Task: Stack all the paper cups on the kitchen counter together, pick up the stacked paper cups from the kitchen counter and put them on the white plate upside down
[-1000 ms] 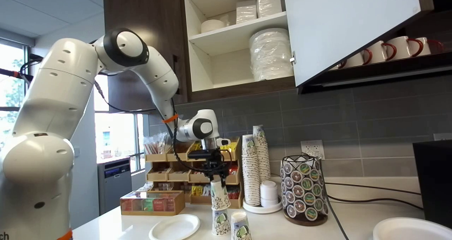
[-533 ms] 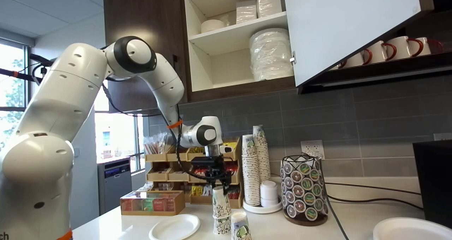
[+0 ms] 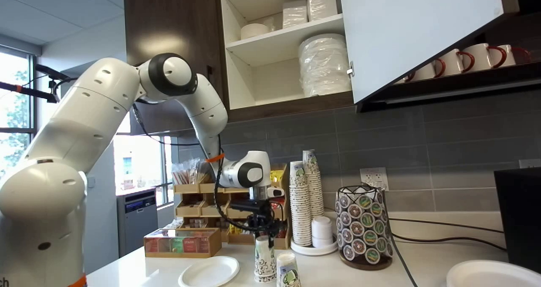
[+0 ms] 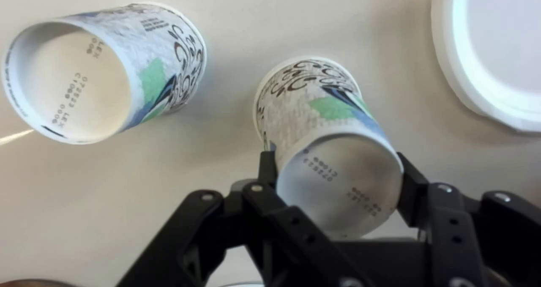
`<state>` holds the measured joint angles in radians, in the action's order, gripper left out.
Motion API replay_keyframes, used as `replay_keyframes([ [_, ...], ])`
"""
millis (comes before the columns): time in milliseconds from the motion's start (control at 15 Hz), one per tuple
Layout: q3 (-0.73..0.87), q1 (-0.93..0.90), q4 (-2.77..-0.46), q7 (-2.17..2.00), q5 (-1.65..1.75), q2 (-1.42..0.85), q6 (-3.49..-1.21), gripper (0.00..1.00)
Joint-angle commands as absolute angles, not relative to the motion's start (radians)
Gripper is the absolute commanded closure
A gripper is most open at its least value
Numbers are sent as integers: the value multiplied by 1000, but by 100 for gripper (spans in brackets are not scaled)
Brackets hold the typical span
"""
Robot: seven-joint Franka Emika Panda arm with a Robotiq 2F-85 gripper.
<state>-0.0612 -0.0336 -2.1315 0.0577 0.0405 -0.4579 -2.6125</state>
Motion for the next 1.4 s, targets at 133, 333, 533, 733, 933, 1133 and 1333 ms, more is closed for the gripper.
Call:
replay_keyframes([
  [133, -92, -2, -2100, 114, -25, -550, -2646, 59],
  [333, -83, -7, -2107, 107, -21, -528, -2649, 59],
  [533, -68, -25, -2128, 89, 3, -539, -2679, 59],
  [733, -69, -28, -2143, 82, 1, -556, -2705, 59],
  [933, -77, -20, -2152, 89, -13, -548, -2712, 59],
  [1133, -83, -15, -2167, 96, -18, -504, -2703, 59],
  [1333, -89, -11, -2198, 102, -22, -450, -2700, 59],
])
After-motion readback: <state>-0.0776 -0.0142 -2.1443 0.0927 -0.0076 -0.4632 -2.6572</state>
